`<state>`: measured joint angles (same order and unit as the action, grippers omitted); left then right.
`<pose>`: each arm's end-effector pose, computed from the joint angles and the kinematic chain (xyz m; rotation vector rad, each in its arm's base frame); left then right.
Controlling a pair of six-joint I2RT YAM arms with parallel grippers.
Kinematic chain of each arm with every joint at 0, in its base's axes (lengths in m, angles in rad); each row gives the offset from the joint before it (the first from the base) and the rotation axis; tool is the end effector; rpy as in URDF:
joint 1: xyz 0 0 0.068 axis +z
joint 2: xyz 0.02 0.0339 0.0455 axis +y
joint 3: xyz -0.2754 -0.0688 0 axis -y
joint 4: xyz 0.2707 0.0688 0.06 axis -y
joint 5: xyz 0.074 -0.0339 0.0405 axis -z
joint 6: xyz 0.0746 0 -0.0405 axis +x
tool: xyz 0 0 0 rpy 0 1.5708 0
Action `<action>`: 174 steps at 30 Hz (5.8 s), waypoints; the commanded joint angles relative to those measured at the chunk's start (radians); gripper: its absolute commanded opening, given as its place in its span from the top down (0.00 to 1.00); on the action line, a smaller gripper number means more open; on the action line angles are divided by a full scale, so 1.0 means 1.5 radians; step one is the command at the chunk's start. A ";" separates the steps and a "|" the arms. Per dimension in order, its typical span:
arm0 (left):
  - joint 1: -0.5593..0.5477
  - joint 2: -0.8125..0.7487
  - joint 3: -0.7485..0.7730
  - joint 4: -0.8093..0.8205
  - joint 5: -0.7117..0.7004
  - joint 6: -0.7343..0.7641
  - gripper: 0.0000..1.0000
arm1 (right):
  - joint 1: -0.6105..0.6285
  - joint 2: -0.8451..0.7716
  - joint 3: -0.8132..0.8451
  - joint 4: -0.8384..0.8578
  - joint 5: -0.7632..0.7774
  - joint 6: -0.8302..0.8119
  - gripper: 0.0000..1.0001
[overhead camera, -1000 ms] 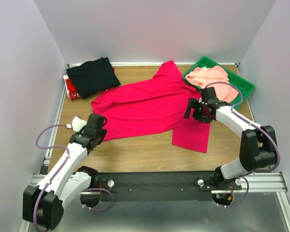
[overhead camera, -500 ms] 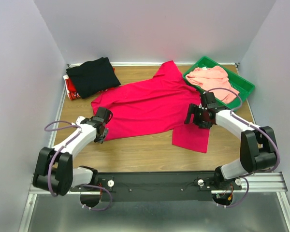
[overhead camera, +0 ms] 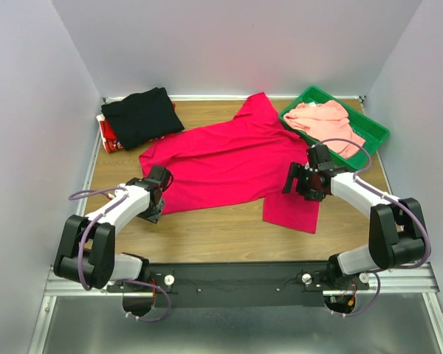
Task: Fold and stack the t-shirts
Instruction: Fold the tshirt
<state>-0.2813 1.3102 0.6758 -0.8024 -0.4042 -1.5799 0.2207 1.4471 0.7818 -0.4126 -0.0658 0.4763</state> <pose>0.2211 -0.0334 0.1262 -1.6821 2.1538 0.1874 0.2978 0.0718 0.1361 0.3199 2.6641 0.3135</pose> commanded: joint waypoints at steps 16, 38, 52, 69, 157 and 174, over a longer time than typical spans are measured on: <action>0.005 0.002 0.010 0.093 -0.060 0.126 1.00 | -0.002 -0.051 -0.052 -0.086 0.120 0.061 0.06; 0.006 -0.175 -0.001 0.169 -0.103 0.352 1.00 | -0.003 -0.109 -0.048 -0.329 0.172 0.219 0.14; 0.005 -0.202 0.005 0.206 -0.121 0.409 1.00 | -0.002 -0.138 -0.096 -0.321 0.104 0.218 0.44; 0.005 -0.241 -0.008 0.189 -0.121 0.403 1.00 | 0.032 -0.127 -0.158 -0.253 0.058 0.220 0.75; 0.142 -0.099 0.073 0.245 -0.038 0.482 1.00 | 0.059 0.405 0.768 -0.361 0.290 0.030 1.00; 0.199 0.000 0.088 0.311 -0.041 0.531 0.62 | 0.056 0.550 0.907 -0.353 0.250 -0.004 0.80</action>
<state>-0.0189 1.2934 0.7738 -0.3805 -0.4515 -0.8307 0.3065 2.1948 2.0605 -0.9588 0.3294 0.5083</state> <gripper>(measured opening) 0.112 0.033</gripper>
